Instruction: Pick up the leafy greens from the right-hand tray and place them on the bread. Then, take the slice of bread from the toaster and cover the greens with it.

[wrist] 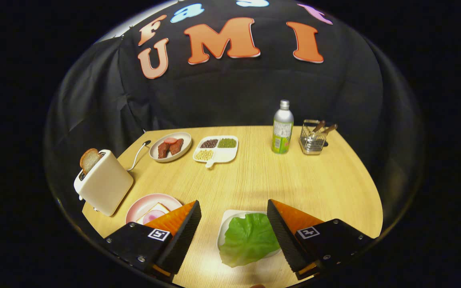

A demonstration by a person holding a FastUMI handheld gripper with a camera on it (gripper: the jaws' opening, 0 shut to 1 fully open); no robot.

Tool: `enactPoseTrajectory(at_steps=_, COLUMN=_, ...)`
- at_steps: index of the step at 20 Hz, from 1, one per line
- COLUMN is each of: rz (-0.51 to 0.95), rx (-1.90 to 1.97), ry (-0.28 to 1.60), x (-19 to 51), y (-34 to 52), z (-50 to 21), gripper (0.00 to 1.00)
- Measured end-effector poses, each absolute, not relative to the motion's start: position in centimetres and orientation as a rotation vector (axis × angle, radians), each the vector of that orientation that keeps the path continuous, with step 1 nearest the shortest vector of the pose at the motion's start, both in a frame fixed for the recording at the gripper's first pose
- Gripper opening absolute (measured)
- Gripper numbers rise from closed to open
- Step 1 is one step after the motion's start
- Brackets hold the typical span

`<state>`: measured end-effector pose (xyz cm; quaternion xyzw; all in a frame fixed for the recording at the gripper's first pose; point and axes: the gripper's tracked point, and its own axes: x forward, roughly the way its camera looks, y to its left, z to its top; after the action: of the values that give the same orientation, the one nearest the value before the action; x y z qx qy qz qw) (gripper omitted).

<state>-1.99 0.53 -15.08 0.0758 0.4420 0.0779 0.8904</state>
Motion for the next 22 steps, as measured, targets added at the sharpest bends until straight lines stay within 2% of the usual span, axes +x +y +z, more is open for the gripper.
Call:
enactPoseTrajectory(at_steps=11, rz=0.156, rx=0.158, ry=1.204, x=-4.2, y=0.7, z=-21.0, gripper=0.96)
enactPoseTrajectory(at_steps=13, rz=0.105, rx=0.126, ry=1.23, x=-4.4, y=-0.2, z=-22.4, gripper=0.96)
enactPoseTrajectory(at_steps=22, rz=0.051, rx=0.061, ry=1.341, x=-6.4, y=-0.3, z=-26.6, gripper=0.92)
